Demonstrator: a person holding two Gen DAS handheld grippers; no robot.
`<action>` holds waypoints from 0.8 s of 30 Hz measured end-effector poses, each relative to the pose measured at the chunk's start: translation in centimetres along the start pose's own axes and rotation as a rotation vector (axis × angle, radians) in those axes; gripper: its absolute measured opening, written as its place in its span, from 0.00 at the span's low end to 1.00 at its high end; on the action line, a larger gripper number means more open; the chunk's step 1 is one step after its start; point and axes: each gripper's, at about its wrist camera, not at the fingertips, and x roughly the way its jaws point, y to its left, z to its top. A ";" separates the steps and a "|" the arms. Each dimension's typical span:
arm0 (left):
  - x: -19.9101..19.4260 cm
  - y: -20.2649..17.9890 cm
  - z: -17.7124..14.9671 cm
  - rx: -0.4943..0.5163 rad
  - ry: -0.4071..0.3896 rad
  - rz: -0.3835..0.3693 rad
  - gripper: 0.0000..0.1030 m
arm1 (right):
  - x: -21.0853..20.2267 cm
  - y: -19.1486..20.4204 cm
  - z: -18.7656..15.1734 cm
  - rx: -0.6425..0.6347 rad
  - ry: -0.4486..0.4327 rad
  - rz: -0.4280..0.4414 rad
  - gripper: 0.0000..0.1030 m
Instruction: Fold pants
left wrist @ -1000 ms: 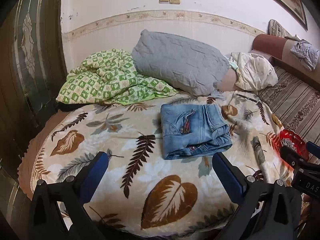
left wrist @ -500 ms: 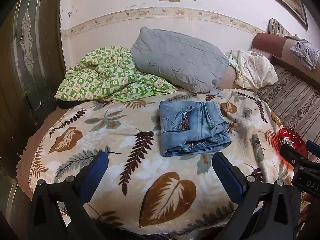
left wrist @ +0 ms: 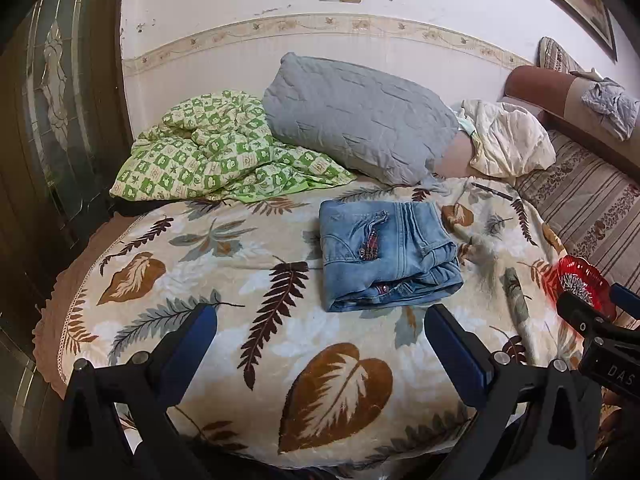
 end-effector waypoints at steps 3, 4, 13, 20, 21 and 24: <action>0.0 0.0 0.0 0.000 0.000 0.001 1.00 | 0.0 0.0 0.0 -0.002 0.000 0.001 1.00; 0.0 0.0 0.0 0.000 0.000 0.000 1.00 | 0.0 0.0 -0.1 -0.003 0.000 0.000 1.00; 0.0 0.0 0.0 0.000 -0.001 0.002 1.00 | 0.1 0.0 -0.1 -0.003 0.001 0.001 1.00; -0.2 0.1 -0.1 -0.003 -0.016 0.010 1.00 | 0.1 -0.1 -0.1 -0.005 0.001 0.002 1.00; -0.4 0.2 -0.1 -0.007 -0.025 0.005 1.00 | 0.1 -0.1 0.0 -0.006 0.002 0.002 1.00; -0.6 0.2 0.1 -0.010 -0.028 -0.009 1.00 | 0.1 -0.1 0.0 -0.004 0.003 0.002 1.00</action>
